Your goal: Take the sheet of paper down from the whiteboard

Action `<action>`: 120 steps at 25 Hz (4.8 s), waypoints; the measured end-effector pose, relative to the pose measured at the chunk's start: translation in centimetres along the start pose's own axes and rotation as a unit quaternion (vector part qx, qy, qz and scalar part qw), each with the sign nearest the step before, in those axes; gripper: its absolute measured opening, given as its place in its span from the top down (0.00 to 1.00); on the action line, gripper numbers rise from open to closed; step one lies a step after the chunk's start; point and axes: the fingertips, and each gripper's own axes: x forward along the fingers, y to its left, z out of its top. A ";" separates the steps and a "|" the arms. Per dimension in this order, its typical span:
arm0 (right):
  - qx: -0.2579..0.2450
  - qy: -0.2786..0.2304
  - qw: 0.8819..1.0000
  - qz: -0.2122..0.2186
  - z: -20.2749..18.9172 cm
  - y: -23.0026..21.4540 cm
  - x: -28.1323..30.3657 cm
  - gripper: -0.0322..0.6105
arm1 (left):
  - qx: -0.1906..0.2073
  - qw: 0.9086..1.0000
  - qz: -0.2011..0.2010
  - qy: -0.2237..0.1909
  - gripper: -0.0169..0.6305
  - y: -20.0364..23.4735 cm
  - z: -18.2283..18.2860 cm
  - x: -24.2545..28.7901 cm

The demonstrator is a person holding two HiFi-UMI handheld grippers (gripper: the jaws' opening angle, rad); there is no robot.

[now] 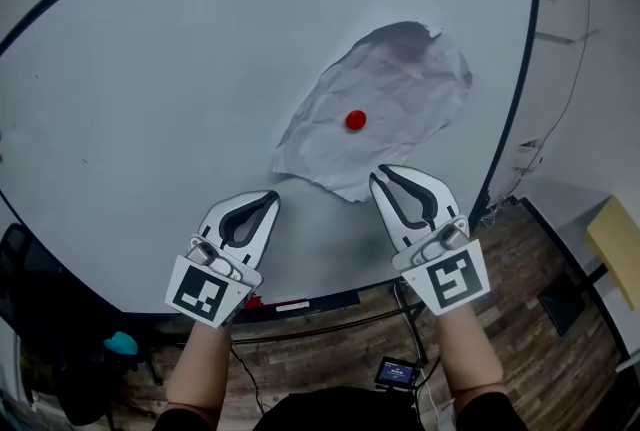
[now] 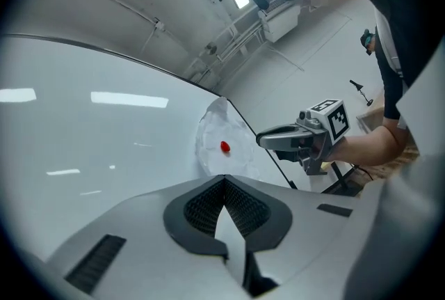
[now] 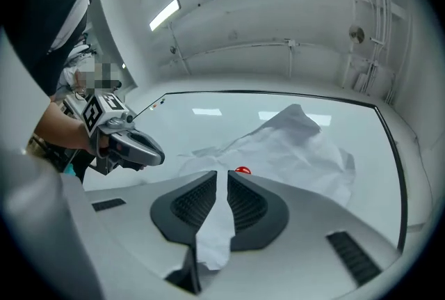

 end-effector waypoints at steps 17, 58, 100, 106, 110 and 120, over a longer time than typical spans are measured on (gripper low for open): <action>-0.100 0.063 0.993 -0.013 -0.4 -2.4 6.4 0.67 | 0.033 0.999 0.017 -0.007 0.84 1.0 1.5 1.7; -0.100 0.096 0.989 -0.044 -1.7 -2.7 7.5 0.74 | 0.045 0.999 0.028 -0.003 0.95 2.5 2.5 3.6; -0.100 0.075 0.991 -0.043 -1.6 -3.5 5.8 0.75 | -0.137 0.985 -0.048 0.089 0.95 -11.9 -12.5 -6.7; -0.110 0.077 0.990 -0.049 -1.8 -3.3 6.1 0.74 | -0.179 0.977 -0.039 0.114 0.95 -13.2 -14.6 -9.1; -0.113 0.078 0.989 -0.054 -2.0 -3.2 6.3 0.74 | -0.190 0.972 -0.038 0.131 0.95 -13.4 -15.6 -10.0; 0.001 0.044 0.996 -0.073 -3.1 -1.6 1.0 0.74 | -0.222 0.962 -0.018 0.160 0.95 -12.7 -18.7 -11.2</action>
